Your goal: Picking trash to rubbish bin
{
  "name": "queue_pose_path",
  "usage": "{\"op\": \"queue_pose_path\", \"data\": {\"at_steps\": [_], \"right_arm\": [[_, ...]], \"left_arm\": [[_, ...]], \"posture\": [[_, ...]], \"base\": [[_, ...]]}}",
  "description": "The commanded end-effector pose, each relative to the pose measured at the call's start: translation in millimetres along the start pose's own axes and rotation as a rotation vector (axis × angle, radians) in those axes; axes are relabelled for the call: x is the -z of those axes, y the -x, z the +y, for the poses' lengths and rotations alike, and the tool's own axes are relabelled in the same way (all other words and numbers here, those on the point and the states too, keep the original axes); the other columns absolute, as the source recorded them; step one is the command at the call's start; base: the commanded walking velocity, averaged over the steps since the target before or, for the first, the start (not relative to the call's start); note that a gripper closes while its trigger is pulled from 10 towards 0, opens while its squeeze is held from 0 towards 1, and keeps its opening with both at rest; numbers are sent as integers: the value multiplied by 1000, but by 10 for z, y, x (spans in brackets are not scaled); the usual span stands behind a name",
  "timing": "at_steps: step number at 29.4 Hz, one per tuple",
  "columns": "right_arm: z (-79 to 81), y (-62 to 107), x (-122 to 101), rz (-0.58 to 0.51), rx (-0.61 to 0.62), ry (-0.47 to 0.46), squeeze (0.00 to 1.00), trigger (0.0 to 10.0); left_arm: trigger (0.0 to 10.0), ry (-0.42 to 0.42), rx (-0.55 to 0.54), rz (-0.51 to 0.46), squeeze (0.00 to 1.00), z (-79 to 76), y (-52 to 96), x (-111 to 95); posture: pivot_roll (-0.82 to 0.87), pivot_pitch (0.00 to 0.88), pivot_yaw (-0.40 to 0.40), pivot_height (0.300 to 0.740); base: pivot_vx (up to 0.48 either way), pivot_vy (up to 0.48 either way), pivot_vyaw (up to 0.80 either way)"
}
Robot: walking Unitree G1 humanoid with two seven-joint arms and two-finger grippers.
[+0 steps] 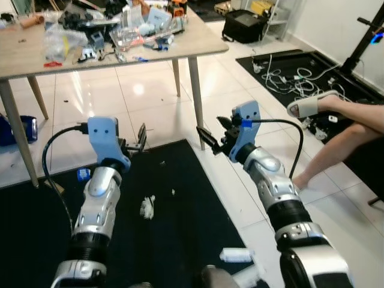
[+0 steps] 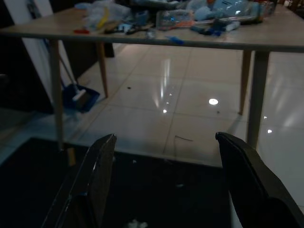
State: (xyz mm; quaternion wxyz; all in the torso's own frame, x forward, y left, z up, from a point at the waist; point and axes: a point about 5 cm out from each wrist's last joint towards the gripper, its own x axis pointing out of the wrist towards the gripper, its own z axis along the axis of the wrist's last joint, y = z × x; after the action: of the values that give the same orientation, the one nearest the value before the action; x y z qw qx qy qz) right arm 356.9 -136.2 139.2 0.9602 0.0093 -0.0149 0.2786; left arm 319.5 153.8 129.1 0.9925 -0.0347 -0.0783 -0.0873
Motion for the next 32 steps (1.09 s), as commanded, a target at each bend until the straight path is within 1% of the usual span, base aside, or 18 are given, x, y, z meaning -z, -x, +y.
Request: {"op": "queue_pose_path", "data": {"at_steps": [1,32], "right_arm": [[25,-16,5,1,-4,-12,0,10000],[23,-17,8,4,-1,-15,0,10000]], "left_arm": [[10000,2,-13,11,0,41,33,27],[10000,1,-13,12,0,45,32,28]], "posture": [[-41,0,-23,740],[-41,0,-23,740]], "base": [[480,0,0],[480,0,0]]}}
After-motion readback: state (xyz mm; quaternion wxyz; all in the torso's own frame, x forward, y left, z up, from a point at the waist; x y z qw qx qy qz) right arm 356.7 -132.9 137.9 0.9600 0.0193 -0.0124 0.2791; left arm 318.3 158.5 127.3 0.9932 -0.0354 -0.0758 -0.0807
